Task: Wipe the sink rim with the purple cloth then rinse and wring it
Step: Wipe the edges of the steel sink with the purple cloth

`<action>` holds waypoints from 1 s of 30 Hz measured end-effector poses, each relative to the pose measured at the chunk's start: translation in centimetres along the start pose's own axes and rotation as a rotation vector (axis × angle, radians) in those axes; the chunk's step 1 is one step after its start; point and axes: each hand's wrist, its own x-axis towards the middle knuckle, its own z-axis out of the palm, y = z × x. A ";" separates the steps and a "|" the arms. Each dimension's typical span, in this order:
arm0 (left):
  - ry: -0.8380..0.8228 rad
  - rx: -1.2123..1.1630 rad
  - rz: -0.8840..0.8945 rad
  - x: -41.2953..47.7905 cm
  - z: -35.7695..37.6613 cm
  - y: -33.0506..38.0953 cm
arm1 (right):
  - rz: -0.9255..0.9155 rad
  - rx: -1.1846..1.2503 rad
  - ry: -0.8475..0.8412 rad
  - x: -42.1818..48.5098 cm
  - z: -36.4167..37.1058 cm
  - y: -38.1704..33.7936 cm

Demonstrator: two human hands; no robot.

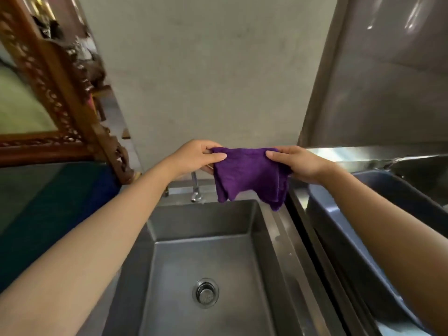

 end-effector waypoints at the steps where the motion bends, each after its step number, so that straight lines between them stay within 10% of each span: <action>1: 0.018 0.006 -0.036 -1.1 -1.3 -1.1 | 0.007 0.039 -0.031 1.0 2.0 0.3; 15: 0.187 -0.108 -0.396 -15.6 -12.1 -22.0 | 0.201 0.230 -0.204 8.7 28.5 9.8; 30: 0.497 0.018 -0.452 -13.5 -16.9 -38.5 | 0.282 0.220 0.257 15.2 41.5 16.0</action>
